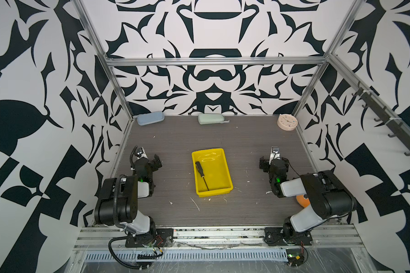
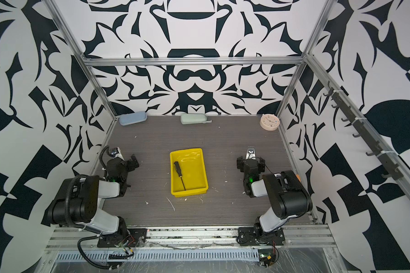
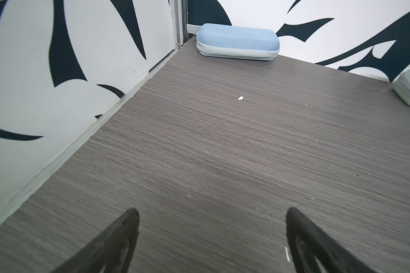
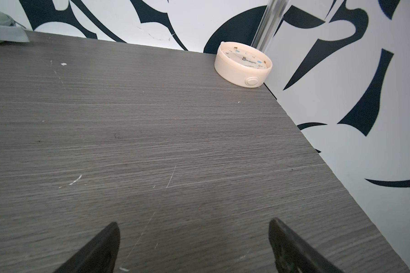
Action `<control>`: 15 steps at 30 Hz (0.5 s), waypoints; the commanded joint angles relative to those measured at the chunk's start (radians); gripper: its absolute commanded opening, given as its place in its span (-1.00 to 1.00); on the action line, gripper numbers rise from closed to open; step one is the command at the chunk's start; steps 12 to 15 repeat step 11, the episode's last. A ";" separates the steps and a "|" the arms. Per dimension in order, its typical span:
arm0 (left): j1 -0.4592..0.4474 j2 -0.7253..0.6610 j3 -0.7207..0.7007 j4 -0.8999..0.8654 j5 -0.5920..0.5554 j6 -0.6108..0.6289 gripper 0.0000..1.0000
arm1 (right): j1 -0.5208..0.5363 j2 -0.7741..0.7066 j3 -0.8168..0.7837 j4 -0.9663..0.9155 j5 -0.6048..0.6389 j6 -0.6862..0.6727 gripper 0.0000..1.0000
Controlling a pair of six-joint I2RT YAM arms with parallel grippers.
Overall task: Put the screwdriver in the bin
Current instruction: Reset both arms
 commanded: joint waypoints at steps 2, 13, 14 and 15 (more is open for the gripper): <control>-0.003 -0.007 0.033 0.012 0.009 0.005 0.99 | 0.001 -0.012 0.020 0.025 0.003 -0.008 1.00; -0.008 -0.003 0.039 0.008 0.013 0.010 0.98 | -0.020 -0.015 0.026 0.007 -0.034 0.004 0.99; -0.008 -0.003 0.039 0.008 0.013 0.010 0.98 | -0.020 -0.015 0.026 0.007 -0.034 0.004 0.99; -0.008 -0.003 0.039 0.008 0.013 0.010 0.98 | -0.020 -0.015 0.026 0.007 -0.034 0.004 0.99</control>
